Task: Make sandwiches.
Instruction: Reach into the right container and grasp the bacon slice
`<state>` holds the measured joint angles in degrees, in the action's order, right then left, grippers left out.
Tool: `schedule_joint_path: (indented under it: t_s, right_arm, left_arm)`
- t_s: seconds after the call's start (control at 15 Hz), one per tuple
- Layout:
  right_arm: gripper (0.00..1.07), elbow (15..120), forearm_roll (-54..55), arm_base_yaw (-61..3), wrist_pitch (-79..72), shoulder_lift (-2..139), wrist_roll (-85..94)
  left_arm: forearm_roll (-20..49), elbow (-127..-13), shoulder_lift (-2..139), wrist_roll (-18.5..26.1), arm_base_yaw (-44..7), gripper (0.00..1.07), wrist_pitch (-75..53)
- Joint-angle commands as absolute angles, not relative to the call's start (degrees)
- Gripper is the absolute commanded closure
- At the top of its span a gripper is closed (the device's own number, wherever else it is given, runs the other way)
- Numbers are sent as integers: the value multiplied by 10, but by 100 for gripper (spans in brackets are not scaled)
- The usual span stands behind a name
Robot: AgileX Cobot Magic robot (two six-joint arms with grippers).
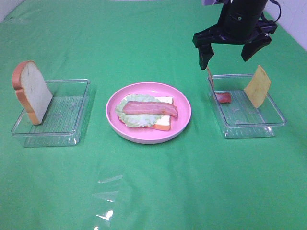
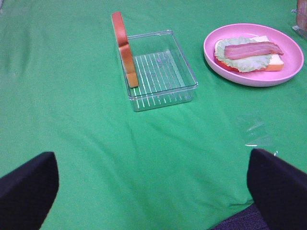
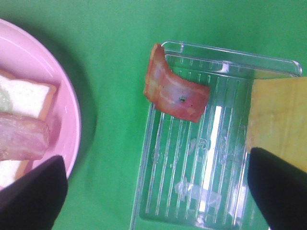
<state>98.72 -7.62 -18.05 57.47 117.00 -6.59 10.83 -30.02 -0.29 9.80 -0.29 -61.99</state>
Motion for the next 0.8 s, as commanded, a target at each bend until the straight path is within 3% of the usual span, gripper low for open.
schedule_joint_path:
  t_s: [0.07,0.8]
  right_arm:
    - [9,991,-74,-179,539,1188,-81]
    - [9,1016,-137,-179,459,1258,-172]
  left_arm:
    - [110,-300,-13,99,-1,5,-619]
    - [110,-300,-13,99,-1,5,-619]
